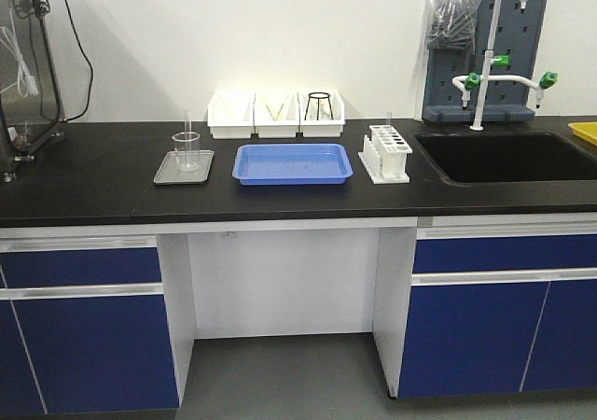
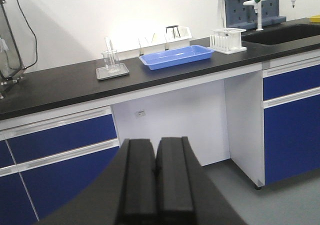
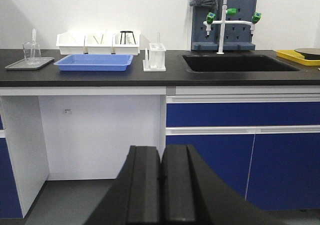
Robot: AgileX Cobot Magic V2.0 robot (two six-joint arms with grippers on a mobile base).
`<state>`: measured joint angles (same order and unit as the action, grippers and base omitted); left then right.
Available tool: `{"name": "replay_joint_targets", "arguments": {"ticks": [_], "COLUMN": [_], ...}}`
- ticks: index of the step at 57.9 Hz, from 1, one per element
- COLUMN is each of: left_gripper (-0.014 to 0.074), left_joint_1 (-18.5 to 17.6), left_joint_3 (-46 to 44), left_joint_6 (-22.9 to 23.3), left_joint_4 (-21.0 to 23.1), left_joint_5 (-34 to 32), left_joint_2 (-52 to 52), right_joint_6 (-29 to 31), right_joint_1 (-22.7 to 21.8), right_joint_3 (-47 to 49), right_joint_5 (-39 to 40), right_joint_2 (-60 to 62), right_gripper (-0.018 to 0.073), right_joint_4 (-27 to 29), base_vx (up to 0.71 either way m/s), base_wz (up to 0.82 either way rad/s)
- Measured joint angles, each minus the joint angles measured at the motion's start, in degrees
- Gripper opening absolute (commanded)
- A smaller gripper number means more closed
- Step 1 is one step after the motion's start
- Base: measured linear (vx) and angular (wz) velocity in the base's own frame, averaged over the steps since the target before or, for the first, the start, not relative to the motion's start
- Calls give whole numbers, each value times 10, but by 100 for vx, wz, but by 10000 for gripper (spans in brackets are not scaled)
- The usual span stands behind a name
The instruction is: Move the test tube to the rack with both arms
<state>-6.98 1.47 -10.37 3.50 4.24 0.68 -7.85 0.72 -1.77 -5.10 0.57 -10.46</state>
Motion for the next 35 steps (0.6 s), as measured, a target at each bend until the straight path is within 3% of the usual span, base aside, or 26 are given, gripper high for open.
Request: {"name": "replay_joint_targets", "arguments": {"ticks": [35], "left_gripper": [-6], "left_joint_1": [0], "left_joint_3": [0], "left_joint_6": [0], "left_joint_4": [0], "left_joint_5": [0], "left_joint_2": [0], "right_joint_6": [0], "right_joint_1": [0], "right_joint_3": [0], "right_joint_5": [0], "right_joint_2": [0], "right_gripper": [-10], "right_joint_4": [0], "base_vx": [24], "base_wz": [-1]}}
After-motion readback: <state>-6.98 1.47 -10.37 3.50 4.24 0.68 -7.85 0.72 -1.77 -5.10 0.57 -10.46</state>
